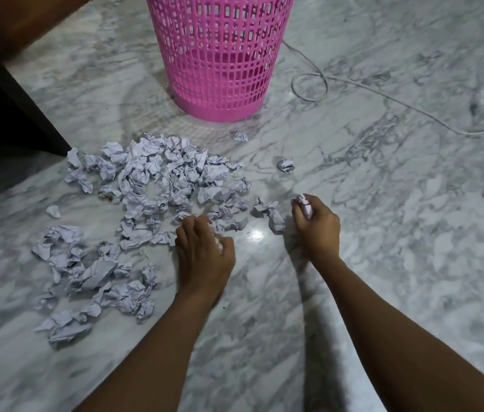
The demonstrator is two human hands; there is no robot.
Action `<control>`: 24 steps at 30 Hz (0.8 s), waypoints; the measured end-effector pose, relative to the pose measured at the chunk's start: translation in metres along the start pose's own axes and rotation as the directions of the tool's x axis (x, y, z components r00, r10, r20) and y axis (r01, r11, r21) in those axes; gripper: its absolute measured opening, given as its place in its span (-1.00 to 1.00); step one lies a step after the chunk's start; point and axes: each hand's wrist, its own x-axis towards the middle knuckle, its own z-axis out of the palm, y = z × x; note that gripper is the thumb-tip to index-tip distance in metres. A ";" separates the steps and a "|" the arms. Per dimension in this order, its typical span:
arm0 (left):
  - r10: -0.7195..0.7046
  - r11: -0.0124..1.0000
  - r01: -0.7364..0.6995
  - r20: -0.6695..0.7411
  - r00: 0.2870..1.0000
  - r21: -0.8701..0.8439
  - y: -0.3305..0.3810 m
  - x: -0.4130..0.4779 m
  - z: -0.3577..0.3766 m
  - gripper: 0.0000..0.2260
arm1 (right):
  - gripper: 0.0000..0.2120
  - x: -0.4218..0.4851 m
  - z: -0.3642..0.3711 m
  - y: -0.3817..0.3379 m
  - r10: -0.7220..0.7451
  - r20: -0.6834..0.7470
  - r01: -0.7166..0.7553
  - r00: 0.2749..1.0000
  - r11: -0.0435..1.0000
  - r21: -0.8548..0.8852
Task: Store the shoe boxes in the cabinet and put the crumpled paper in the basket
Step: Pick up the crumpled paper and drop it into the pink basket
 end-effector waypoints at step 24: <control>-0.174 0.970 0.172 0.004 0.985 -0.174 -0.001 0.000 0.008 -0.79 | -0.61 0.016 0.045 -0.037 -0.204 0.339 0.269 0.918 0.950 -0.158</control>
